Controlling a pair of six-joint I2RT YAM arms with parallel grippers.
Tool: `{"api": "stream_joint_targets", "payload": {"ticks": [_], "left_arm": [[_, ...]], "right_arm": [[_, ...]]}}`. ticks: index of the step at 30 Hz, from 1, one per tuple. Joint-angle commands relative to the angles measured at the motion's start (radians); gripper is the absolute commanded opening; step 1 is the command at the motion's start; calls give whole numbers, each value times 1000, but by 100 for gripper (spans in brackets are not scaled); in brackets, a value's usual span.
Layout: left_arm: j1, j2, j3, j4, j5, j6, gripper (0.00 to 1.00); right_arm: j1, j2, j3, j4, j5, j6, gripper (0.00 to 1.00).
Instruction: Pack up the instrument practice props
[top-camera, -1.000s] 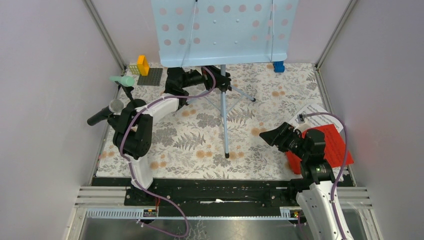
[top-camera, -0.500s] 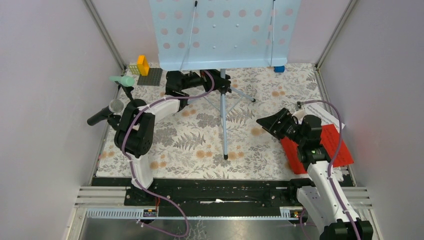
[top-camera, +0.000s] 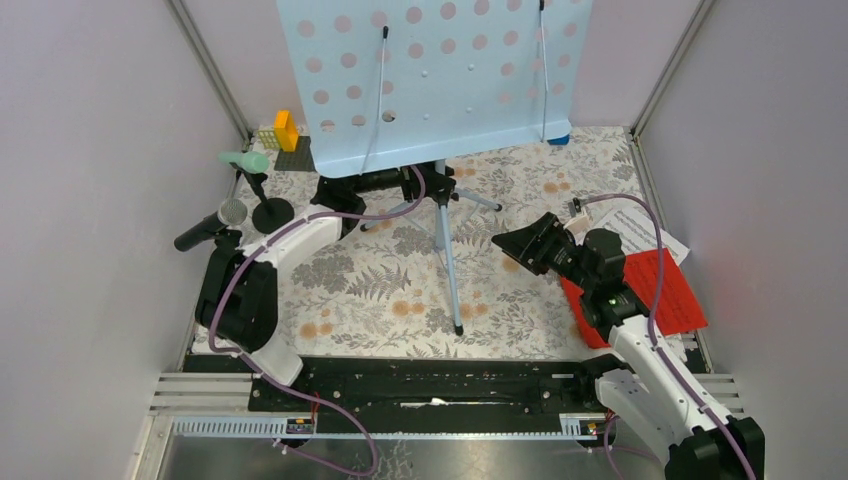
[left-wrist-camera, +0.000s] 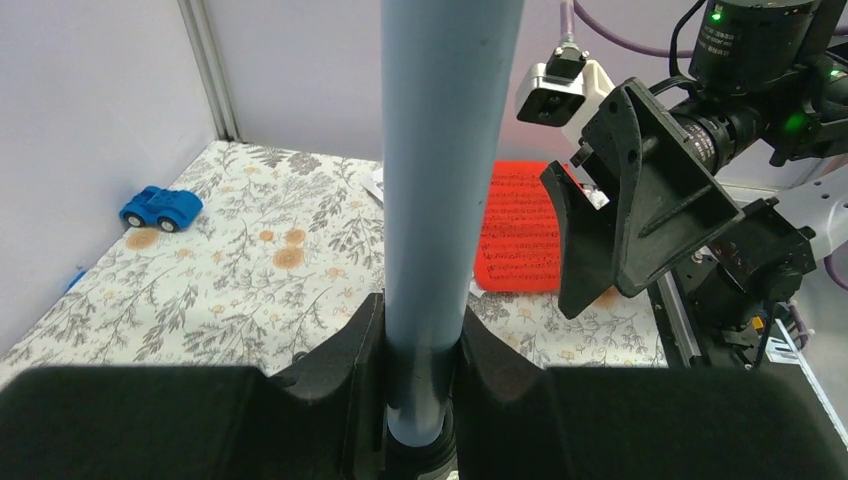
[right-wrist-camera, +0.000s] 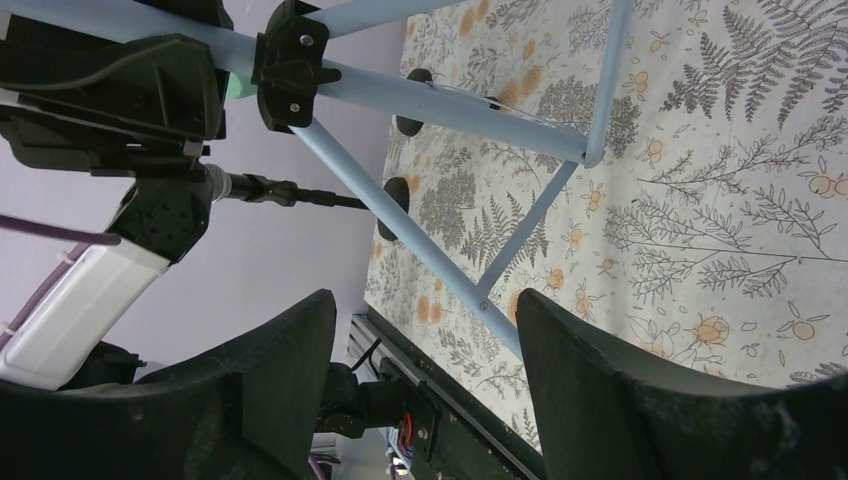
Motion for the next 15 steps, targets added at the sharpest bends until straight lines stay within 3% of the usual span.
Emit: {"api": "stream_joint_targets", "payload": {"ticks": [1, 5, 7, 12, 13, 15], "left_arm": [[-6, -63, -38, -217, -33, 42, 9], [-6, -53, -45, -184, -51, 21, 34], [-6, -52, -45, -185, -60, 21, 37], [-6, -57, -51, -197, -73, 37, 38], [-6, -59, -53, -198, -74, 38, 36], [-6, -61, -53, -198, -75, 38, 23]], "right_arm": [[31, 8, 11, 68, 52, 19, 73], [32, -2, 3, 54, 61, 10, 73], [32, -9, -5, 53, 63, 6, 73], [32, -13, -21, 53, 60, 5, 74], [32, -14, -21, 53, 58, 3, 74], [32, -15, -21, 53, 55, 2, 74]]}}
